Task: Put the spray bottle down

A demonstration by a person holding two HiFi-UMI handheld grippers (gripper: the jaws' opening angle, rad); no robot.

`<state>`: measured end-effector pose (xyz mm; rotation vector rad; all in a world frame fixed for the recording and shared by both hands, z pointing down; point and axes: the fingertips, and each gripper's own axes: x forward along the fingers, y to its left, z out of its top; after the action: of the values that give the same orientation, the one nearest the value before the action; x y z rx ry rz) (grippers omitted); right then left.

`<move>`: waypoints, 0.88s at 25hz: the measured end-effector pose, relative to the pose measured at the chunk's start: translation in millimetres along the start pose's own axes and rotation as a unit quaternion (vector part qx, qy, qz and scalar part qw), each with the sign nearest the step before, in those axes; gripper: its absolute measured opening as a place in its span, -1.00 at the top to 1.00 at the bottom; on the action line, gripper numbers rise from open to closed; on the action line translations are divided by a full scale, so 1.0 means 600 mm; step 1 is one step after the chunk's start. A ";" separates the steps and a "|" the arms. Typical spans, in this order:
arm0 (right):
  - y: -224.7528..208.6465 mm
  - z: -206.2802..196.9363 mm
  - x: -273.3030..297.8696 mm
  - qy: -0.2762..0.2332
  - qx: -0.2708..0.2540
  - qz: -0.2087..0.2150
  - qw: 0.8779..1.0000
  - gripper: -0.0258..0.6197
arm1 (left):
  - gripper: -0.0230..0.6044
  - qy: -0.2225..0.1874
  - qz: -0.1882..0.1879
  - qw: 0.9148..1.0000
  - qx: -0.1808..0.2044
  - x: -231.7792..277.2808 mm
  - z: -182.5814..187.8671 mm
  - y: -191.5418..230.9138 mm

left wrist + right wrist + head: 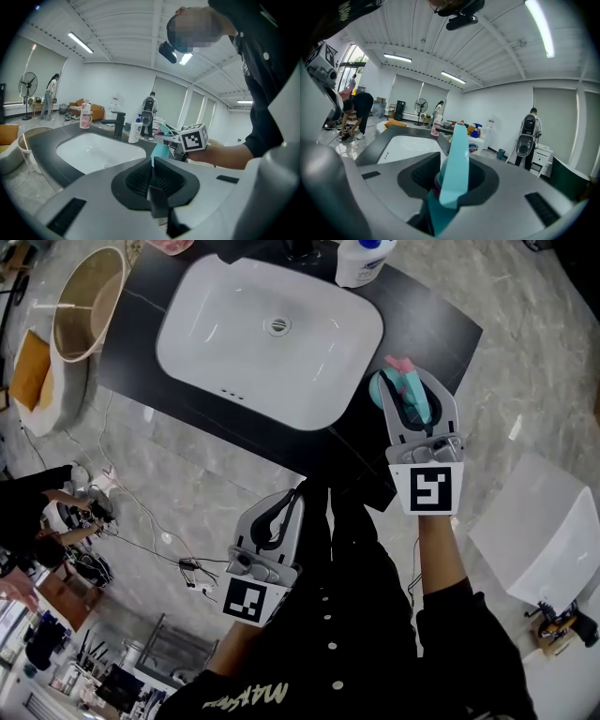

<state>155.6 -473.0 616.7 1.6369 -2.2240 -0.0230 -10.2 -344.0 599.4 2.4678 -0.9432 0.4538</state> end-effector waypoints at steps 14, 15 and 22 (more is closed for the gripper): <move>-0.012 0.039 -0.029 -0.032 0.033 0.004 0.999 0.25 | 0.85 -0.025 -0.005 1.000 0.014 -0.003 0.033 -0.022; -0.015 0.046 -0.033 -0.036 0.034 0.001 0.999 0.24 | 0.85 -0.030 -0.006 0.999 0.019 -0.004 0.040 -0.023; -0.052 0.146 -0.108 -0.069 0.036 -0.032 0.996 0.25 | 0.85 -0.082 -0.005 0.995 0.052 -0.033 0.122 -0.040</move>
<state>173.6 -441.4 509.0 1.7934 -2.2978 -0.0767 2.7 -355.5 522.0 2.6363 -0.9928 0.3077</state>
